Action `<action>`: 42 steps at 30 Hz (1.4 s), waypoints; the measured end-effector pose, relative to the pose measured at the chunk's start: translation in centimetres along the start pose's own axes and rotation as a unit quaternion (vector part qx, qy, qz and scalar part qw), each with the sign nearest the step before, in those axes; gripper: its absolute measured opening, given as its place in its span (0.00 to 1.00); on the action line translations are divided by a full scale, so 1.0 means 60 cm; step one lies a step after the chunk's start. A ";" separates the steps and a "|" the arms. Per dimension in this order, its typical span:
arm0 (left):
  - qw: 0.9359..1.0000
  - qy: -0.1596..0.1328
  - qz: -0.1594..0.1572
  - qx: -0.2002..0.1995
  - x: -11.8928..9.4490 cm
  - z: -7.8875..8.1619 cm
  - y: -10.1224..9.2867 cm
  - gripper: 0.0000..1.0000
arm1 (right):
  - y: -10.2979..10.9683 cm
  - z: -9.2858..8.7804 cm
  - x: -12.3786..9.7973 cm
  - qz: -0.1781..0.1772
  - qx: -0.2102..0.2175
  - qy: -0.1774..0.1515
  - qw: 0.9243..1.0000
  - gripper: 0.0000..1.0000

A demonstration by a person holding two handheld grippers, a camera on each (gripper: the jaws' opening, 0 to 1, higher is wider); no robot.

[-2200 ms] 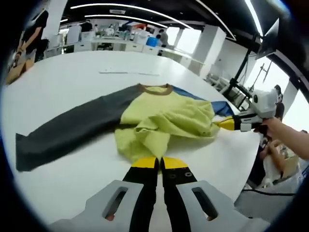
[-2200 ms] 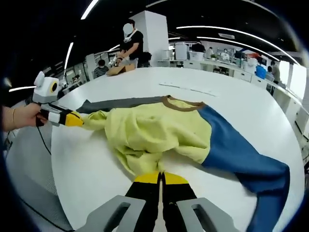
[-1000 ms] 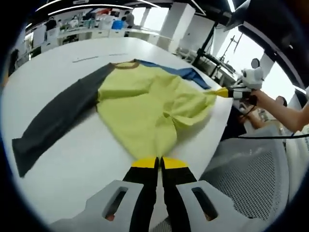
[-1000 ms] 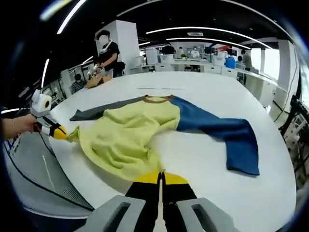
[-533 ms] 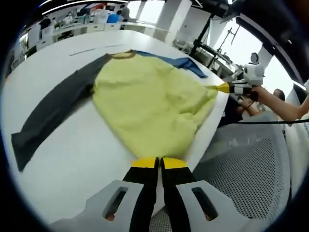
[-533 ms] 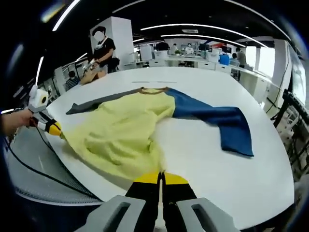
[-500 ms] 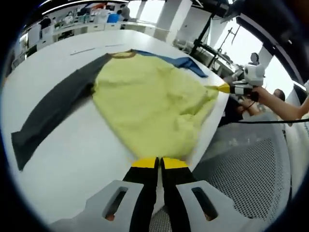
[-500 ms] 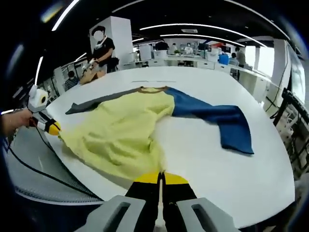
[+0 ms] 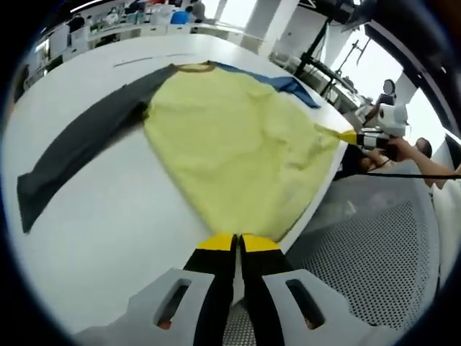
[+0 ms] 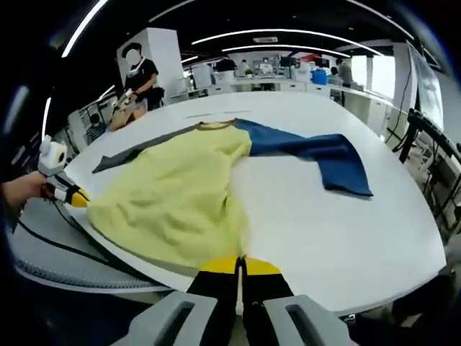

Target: Fold the garment on the visible template until the final outline fits inside the template.

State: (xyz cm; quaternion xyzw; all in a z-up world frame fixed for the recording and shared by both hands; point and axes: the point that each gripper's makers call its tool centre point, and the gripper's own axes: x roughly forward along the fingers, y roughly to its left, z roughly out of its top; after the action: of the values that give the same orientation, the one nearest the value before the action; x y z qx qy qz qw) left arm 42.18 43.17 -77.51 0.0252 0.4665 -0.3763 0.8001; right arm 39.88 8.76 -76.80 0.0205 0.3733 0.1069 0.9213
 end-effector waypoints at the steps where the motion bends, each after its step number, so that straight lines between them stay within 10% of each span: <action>1: 1.000 0.002 0.001 0.000 0.000 -0.002 0.000 0.00 | 0.001 -0.003 -0.001 -0.003 -0.001 0.002 1.000 0.00; 21: 0.999 -0.022 0.010 -0.036 -0.010 -0.020 0.006 0.13 | -0.013 0.008 0.001 0.004 -0.020 0.013 1.000 0.14; 42: 0.995 -0.088 -0.011 -0.042 0.042 0.060 -0.012 0.04 | -0.017 -0.011 0.028 0.010 -0.011 0.051 0.999 0.06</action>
State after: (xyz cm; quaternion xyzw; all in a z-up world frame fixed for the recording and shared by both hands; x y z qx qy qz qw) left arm 45.06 39.81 -77.19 -0.0472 0.4096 -0.3658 0.8344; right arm 40.75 8.09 -78.55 0.0091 0.4184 0.1211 0.9001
